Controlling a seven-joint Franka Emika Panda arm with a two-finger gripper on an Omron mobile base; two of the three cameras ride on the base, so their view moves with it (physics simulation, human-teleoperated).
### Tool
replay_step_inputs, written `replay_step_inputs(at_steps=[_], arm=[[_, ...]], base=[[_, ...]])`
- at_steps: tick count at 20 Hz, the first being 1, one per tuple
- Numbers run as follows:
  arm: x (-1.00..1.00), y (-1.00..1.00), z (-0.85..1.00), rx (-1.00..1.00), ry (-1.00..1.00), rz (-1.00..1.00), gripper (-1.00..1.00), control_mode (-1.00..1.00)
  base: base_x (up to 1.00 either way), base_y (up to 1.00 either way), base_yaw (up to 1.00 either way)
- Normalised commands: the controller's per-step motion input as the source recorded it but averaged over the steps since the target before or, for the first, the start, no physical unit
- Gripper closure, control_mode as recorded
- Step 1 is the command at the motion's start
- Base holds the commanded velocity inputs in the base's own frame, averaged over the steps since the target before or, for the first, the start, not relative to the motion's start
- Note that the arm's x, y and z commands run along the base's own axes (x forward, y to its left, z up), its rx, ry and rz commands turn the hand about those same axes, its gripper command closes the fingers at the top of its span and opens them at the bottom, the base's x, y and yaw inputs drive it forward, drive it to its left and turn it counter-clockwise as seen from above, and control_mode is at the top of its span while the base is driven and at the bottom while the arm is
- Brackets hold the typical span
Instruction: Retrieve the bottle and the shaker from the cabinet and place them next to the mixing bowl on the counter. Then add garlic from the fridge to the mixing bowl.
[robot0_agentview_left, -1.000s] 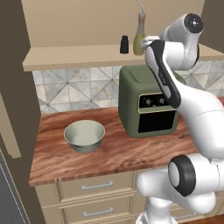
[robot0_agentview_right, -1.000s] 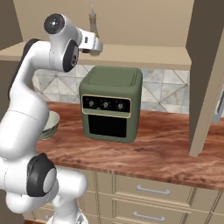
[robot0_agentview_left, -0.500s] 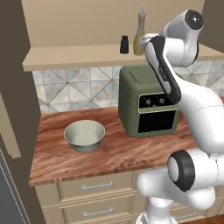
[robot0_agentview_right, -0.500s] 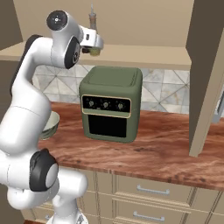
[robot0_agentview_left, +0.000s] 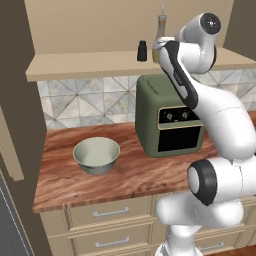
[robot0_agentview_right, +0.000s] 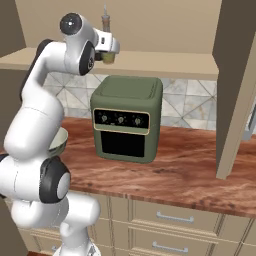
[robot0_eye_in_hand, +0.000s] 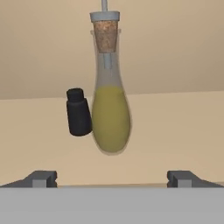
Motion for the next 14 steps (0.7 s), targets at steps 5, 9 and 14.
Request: replay_step_inputs(at_steps=[5, 9, 14], arm=[[0.17, -0.01, 0.01, 0.01, 0.00, 0.05, -1.00, -1.00], [0.37, -0.08, 0.00, 0.00, 0.00, 0.07, -1.00, -1.00], [0.45, -0.03, 0.00, 0.00, 0.00, 0.02, -1.00, -1.00]], base=[[0.00, 0.00, 0.00], [0.00, 0.00, 0.00], [0.00, 0.00, 0.00]])
